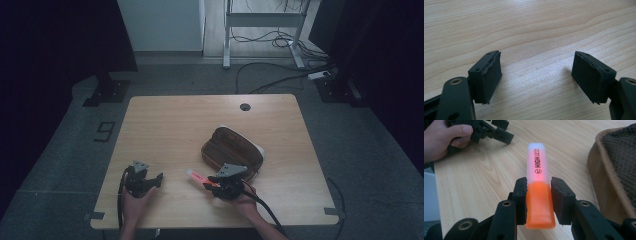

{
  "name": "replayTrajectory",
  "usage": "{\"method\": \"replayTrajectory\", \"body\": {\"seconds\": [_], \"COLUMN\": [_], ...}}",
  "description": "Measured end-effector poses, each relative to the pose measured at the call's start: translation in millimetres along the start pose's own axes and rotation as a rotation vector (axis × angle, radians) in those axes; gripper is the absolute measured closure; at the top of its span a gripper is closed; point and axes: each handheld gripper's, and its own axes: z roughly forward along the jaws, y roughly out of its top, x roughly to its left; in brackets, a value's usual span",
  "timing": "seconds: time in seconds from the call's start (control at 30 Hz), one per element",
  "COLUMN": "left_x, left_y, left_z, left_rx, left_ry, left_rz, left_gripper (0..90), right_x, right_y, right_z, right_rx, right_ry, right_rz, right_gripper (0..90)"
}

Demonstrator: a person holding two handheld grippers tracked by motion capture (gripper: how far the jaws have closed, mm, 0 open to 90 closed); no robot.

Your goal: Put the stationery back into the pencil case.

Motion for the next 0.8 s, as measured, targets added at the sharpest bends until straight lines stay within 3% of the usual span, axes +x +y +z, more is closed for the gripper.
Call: {"method": "replayTrajectory", "body": {"seconds": [0.8], "left_x": [0.0], "left_y": [0.0], "left_z": [0.0], "left_rx": [0.0], "left_ry": [0.0], "left_rz": [0.0], "left_gripper": [23.6], "right_x": [-10.2], "right_y": [13.1], "right_z": [-27.4], "right_rx": [-0.072], "right_ry": [-0.012], "right_rz": [0.008], "right_gripper": [65.7]}}
